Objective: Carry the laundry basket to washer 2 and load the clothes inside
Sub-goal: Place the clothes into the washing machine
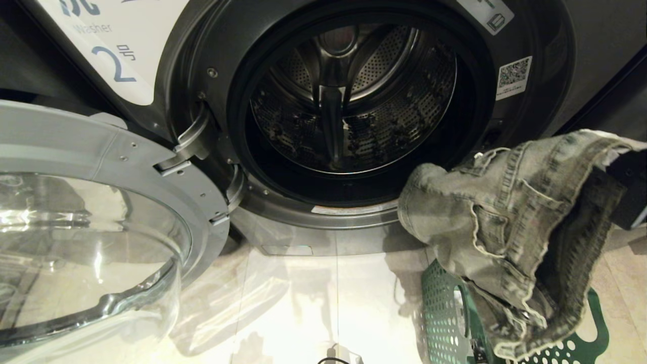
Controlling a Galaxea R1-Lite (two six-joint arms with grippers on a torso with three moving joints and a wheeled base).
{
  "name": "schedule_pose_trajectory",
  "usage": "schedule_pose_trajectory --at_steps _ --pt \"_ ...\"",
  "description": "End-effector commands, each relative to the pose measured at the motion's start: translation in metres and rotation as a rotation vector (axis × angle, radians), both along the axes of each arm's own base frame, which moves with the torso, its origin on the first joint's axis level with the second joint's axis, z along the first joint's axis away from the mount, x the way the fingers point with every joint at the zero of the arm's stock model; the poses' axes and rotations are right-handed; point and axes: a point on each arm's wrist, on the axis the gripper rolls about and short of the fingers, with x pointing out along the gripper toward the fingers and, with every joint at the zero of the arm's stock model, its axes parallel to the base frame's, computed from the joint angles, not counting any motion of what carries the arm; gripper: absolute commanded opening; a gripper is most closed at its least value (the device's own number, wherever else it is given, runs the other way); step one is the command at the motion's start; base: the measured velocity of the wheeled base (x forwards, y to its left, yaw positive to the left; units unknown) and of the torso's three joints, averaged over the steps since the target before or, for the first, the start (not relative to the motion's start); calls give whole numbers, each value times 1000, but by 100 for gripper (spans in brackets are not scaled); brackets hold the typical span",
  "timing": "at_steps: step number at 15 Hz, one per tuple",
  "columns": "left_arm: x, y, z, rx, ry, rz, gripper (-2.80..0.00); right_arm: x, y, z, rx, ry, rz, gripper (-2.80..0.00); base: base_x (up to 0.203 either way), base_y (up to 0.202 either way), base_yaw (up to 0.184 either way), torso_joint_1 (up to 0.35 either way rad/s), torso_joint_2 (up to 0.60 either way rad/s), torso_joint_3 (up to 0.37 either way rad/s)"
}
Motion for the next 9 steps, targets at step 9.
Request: schedule_pose_trajectory --at_steps 9 --pt "0 0 0 0 1 0 -280 65 76 -12 -29 -48 -4 -280 0 0 0 0 0 0"
